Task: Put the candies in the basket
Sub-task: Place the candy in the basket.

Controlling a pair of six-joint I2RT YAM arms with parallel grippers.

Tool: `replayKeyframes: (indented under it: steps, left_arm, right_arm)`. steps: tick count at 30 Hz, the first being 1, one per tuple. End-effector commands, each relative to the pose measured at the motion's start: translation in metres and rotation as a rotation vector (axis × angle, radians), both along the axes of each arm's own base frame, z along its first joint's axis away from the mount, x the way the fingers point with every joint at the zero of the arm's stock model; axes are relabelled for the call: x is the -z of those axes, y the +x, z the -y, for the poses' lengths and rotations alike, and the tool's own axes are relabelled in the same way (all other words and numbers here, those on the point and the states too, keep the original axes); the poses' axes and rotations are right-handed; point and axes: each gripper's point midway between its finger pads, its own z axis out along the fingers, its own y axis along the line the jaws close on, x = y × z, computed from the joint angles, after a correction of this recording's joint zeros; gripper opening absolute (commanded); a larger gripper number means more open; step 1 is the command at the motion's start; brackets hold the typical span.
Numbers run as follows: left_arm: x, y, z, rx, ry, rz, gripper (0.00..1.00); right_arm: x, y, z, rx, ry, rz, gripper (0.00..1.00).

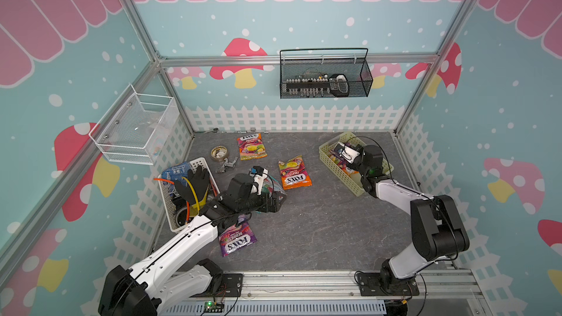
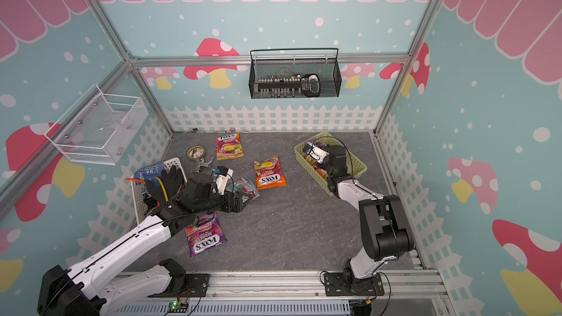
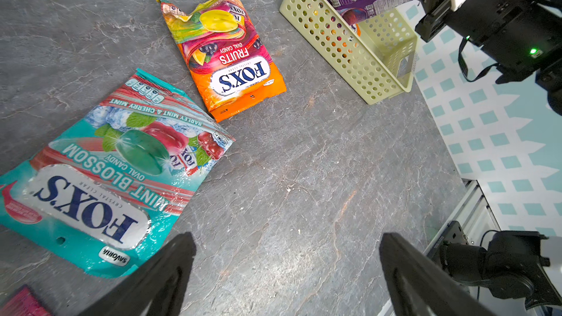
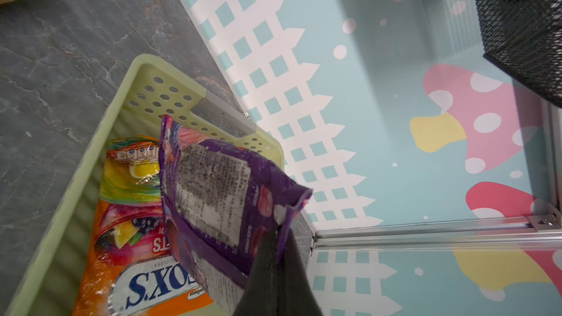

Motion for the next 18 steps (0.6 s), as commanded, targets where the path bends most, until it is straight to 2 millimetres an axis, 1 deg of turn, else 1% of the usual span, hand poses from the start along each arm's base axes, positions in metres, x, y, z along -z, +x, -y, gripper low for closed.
replayKeyframes:
  steps: [1, 6, 9, 11, 16, 18]
  left_arm:
    - [0.010, -0.001, -0.001, 0.014, 0.023, -0.010, 0.99]
    - [0.010, 0.001, 0.000, 0.018, 0.022, -0.013, 0.99]
    - [0.010, 0.000, -0.001, 0.015, 0.020, -0.013, 0.99]
    - [0.008, 0.000, -0.002, 0.011, 0.019, -0.008, 0.99]
    - [0.006, -0.001, -0.003, 0.007, 0.011, -0.002, 0.99]
    - [0.007, -0.001, -0.003, 0.010, 0.011, -0.003, 0.99]
  right_arm:
    - [0.036, -0.021, 0.007, 0.008, -0.018, -0.147, 0.05]
    - [0.037, -0.035, 0.006, -0.005, -0.002, -0.191, 0.09]
    - [0.039, -0.042, 0.002, -0.021, 0.015, -0.220, 0.16]
    - [0.044, -0.045, 0.003, -0.020, 0.013, -0.248, 0.21]
    - [0.059, -0.051, 0.014, 0.035, -0.016, -0.285, 0.33]
    - [0.062, -0.053, 0.020, 0.064, -0.027, -0.292, 0.36]
